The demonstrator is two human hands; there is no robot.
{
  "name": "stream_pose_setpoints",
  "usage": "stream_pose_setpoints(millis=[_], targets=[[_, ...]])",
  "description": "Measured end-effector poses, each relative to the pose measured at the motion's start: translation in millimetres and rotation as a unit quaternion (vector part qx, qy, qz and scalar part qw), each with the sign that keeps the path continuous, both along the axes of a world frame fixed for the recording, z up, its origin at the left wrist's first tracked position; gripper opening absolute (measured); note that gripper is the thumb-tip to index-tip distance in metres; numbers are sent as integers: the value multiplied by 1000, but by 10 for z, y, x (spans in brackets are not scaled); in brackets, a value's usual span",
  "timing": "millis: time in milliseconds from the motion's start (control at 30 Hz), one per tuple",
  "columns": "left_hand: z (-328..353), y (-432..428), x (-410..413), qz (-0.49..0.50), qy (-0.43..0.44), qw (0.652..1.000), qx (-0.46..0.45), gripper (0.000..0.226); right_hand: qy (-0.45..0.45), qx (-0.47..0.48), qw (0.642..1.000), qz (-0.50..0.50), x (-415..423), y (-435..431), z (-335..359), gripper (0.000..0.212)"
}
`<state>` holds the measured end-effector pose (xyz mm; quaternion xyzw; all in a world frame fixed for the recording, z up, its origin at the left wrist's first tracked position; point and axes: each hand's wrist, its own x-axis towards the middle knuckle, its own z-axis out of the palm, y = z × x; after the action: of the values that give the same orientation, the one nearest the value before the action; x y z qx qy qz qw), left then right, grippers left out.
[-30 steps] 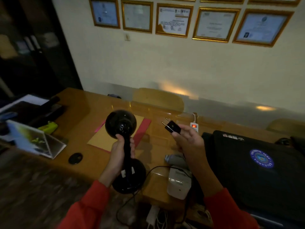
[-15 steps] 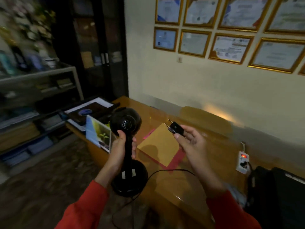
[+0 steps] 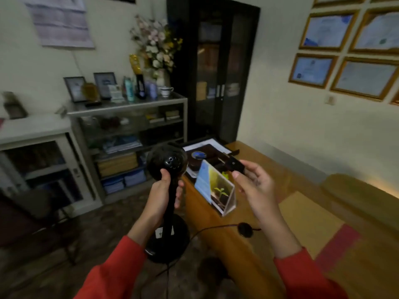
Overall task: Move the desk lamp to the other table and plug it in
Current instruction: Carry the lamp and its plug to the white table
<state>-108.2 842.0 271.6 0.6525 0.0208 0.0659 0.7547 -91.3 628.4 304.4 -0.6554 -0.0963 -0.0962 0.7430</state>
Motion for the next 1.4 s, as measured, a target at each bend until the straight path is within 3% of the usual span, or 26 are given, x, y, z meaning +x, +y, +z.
stream_pose_setpoints(millis=[700, 1000, 1400], targets=[[132, 2849, 1562, 197, -37, 979, -21, 65, -15, -17, 964, 264, 2593, 3053, 111, 27], [78, 3949, 2168, 292, -45, 955, -21, 64, -16, -34, 946, 323, 3465, 4266, 171, 27], [157, 5807, 3226, 308, -57, 949, -38, 64, -8, -46, 931, 363, 4618, 6324, 180, 26]])
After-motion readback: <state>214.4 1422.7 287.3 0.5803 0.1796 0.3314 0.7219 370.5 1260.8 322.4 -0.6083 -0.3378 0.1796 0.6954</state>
